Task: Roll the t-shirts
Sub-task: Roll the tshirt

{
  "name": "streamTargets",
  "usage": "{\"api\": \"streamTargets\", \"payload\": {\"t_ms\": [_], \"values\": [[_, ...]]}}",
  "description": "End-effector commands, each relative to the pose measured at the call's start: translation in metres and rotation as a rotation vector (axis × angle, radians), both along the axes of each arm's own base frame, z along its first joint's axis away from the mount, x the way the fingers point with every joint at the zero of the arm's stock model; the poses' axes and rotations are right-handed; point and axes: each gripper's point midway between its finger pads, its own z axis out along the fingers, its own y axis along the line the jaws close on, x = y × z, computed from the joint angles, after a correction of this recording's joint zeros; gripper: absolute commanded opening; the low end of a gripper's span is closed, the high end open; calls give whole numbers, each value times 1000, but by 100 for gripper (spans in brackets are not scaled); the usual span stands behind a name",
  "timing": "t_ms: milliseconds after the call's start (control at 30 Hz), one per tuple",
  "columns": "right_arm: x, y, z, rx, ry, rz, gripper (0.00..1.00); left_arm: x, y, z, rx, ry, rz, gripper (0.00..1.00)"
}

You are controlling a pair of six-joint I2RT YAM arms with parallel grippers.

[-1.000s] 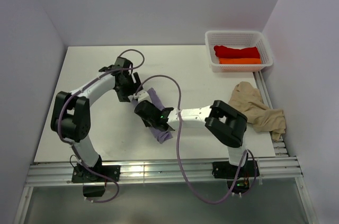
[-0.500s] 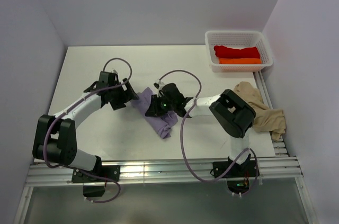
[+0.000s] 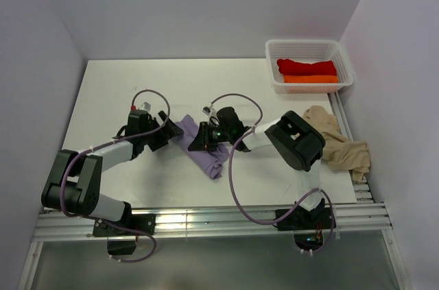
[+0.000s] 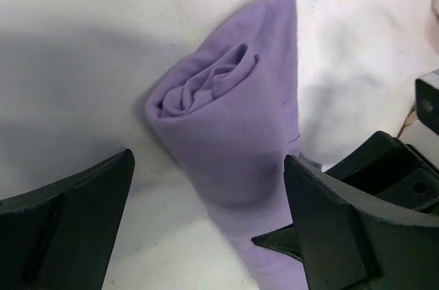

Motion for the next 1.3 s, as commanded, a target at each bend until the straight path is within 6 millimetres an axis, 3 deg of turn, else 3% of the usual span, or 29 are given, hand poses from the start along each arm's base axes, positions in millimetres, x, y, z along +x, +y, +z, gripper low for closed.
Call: {"api": "streamTargets", "payload": {"t_ms": [0,133,333,367,433,467,667,700,833,933,1033,1133,1267], "values": [[-15,-7,-22,-45,63,24,0,18,-9,22,-69,-119,7,96],[-15,-6,-23,-41,68,27,0,21,-6,11,-50,-94,28,95],[-15,-6,-23,-45,58,35,0,33,5,-6,18,-51,87,83],[-16,-6,-22,-46,54,37,0,33,7,-9,32,-40,90,67],[-15,-7,-22,-48,51,36,0,40,14,-15,80,-31,121,54],[-15,-7,-23,-52,48,38,0,40,17,-18,93,-20,128,37],[-15,-7,-22,-54,34,48,0,44,19,-19,116,-14,132,2],[-14,-7,-19,-54,30,50,5,43,19,-19,120,-10,126,0],[-12,-11,-10,-82,-18,48,40,43,18,-10,149,-4,107,0],[-7,-18,1,-132,-82,30,54,41,16,-4,164,1,96,0],[-6,-22,11,-174,-139,17,61,40,15,3,172,-9,92,0],[-10,-28,13,-226,-177,16,61,43,14,8,190,-21,93,0],[-17,-49,22,-300,-259,-10,65,35,11,6,213,15,65,0]]}}
